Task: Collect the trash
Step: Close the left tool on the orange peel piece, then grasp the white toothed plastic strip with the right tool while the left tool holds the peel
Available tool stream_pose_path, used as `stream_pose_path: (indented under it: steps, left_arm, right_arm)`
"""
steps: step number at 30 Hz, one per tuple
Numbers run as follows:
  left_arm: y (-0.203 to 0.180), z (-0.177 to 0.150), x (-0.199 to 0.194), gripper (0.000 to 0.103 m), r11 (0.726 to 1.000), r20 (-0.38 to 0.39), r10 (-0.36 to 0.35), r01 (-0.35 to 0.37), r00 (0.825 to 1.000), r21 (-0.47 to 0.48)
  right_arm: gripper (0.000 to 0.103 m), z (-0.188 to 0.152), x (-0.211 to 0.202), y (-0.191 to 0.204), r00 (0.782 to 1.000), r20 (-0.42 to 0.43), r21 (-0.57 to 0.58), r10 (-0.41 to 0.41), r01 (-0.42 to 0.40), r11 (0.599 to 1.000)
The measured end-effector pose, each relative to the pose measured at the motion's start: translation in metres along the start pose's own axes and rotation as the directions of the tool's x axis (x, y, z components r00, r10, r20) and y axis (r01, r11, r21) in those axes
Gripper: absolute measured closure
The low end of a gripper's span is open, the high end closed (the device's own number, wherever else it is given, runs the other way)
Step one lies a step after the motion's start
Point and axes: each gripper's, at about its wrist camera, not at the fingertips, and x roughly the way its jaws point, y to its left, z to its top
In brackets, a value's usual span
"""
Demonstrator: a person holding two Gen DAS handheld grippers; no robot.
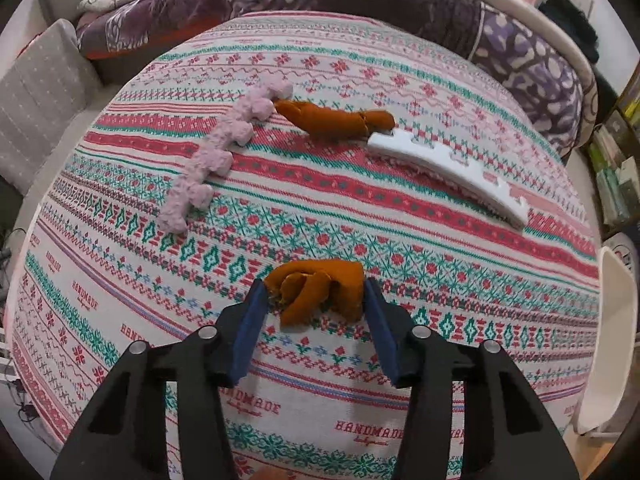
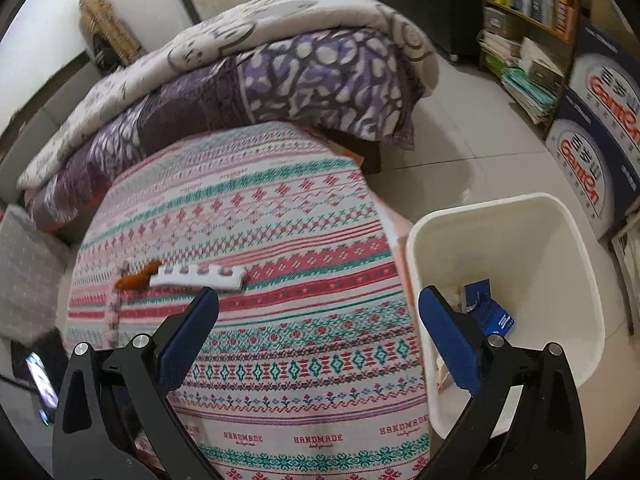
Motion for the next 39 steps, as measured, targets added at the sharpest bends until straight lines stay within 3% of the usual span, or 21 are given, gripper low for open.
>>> stream_pose_path:
  steps: [6, 9, 13, 16, 18, 22, 25, 28, 35, 39]
  left_arm:
    - [0.032, 0.011, -0.021, 0.065, 0.996, 0.042, -0.052, 0.055, 0.998, -0.073]
    - [0.048, 0.019, -0.034, 0.067, 0.991, 0.082, -0.054, 0.063, 0.995, -0.117]
    - [0.071, 0.029, -0.039, 0.068, 0.981, 0.109, -0.061, 0.079, 0.992, -0.176]
    - [0.082, 0.031, -0.041, 0.068, 0.977, 0.119, -0.049, 0.072, 0.992, -0.199]
    - [0.086, 0.032, -0.04, 0.068, 0.975, 0.116, -0.05, 0.074, 0.992, -0.21]
    - [0.095, 0.032, -0.038, 0.068, 0.974, 0.111, -0.044, 0.067, 0.993, -0.218]
    - [0.102, 0.034, -0.035, 0.068, 0.969, 0.103, -0.053, 0.076, 0.993, -0.235]
    - [0.107, 0.035, -0.035, 0.068, 0.965, 0.104, -0.057, 0.082, 0.993, -0.247]
    - [0.112, 0.036, -0.049, 0.068, 0.962, 0.147, -0.051, 0.088, 0.988, -0.259]
    - [0.115, 0.037, -0.062, 0.068, 0.958, 0.183, -0.041, 0.091, 0.982, -0.272]
  right_arm:
    - [0.007, -0.008, 0.022, 0.045, 1.0, -0.021, -0.249, -0.019, 0.014, 0.968]
    - [0.008, -0.014, 0.039, 0.078, 0.999, -0.024, -0.415, -0.03, 0.017, 0.91]
    - [0.01, -0.018, 0.059, 0.123, 1.0, -0.001, -0.615, -0.025, 0.019, 0.789]
    - [0.015, -0.016, 0.075, 0.145, 1.0, -0.019, -0.693, -0.014, -0.003, 0.721]
    - [0.018, -0.011, 0.086, 0.154, 0.999, -0.054, -0.708, -0.004, -0.035, 0.705]
    - [0.029, -0.004, 0.11, 0.158, 0.991, -0.137, -0.704, 0.002, -0.098, 0.703]
    - [0.043, -0.003, 0.121, 0.152, 0.979, -0.203, -0.671, 0.024, -0.157, 0.724]
    - [0.075, 0.0, 0.116, 0.149, 0.976, -0.21, -0.64, 0.062, -0.185, 0.745]
    - [0.076, -0.011, 0.074, 0.158, 0.986, -0.135, -0.632, 0.094, -0.159, 0.758]
    - [0.076, -0.011, 0.039, 0.16, 0.989, -0.064, -0.598, 0.133, -0.144, 0.788]
